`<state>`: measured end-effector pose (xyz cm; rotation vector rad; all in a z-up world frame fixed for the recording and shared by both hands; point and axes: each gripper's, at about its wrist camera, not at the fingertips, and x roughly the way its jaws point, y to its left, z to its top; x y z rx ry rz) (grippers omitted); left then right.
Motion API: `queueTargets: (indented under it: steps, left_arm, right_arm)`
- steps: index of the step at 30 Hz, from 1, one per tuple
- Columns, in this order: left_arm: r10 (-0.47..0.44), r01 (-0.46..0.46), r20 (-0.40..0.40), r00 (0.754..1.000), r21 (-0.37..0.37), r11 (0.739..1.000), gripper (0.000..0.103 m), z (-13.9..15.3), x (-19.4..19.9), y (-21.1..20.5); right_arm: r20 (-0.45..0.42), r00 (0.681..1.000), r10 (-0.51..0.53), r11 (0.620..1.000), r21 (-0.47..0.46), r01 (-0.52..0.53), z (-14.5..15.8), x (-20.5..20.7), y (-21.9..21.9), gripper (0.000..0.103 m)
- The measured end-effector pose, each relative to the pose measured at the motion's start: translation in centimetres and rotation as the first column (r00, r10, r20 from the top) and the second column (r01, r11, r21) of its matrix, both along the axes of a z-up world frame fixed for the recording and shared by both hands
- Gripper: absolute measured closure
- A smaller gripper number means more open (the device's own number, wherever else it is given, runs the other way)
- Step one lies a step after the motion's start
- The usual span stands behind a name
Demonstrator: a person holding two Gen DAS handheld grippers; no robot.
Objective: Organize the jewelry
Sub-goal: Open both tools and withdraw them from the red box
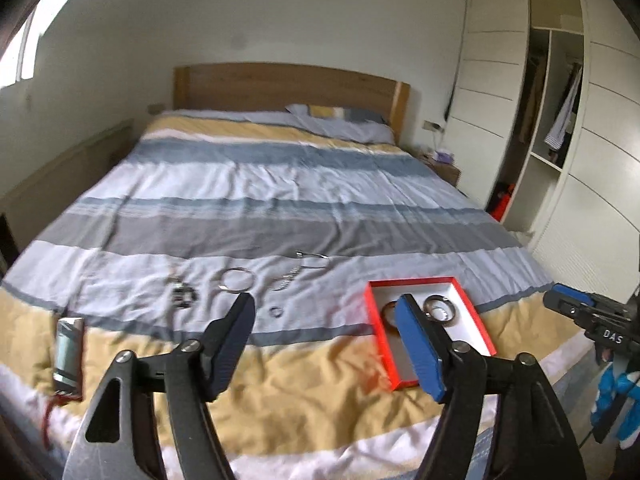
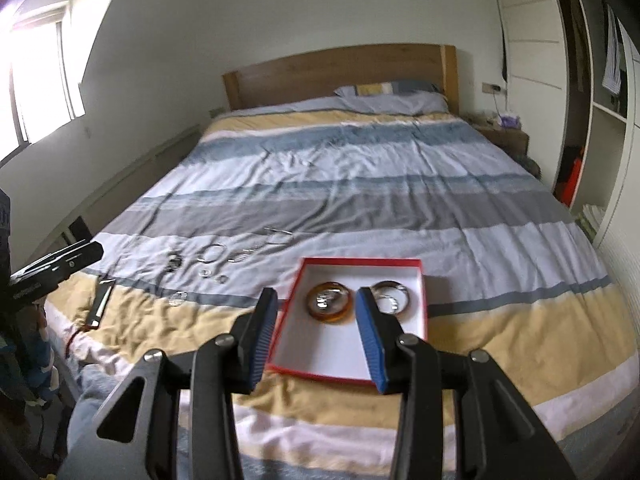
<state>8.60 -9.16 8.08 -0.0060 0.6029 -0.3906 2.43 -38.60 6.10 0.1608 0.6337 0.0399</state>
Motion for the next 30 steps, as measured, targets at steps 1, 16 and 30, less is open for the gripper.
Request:
queueTargets:
  steps: [1,16,30]
  left_arm:
    - [0.022,-0.022,0.013,1.0,0.008,1.0,0.023,0.3,-1.1,0.8]
    - [0.162,-0.173,0.164,0.973,0.051,0.984,0.017,1.8,-11.4,6.1]
    - [0.195,-0.212,0.242,0.95,0.043,0.976,0.014,2.9,-15.5,7.9]
  right_arm:
    - [0.005,1.0,0.004,1.0,-0.001,-0.004,0.2,-0.4,0.5,0.064]
    - [0.052,0.996,0.075,0.997,-0.033,-0.074,2.0,-7.6,10.1,0.064]
    - [0.097,0.988,0.123,0.991,-0.07,-0.117,3.5,-10.3,14.2,0.064]
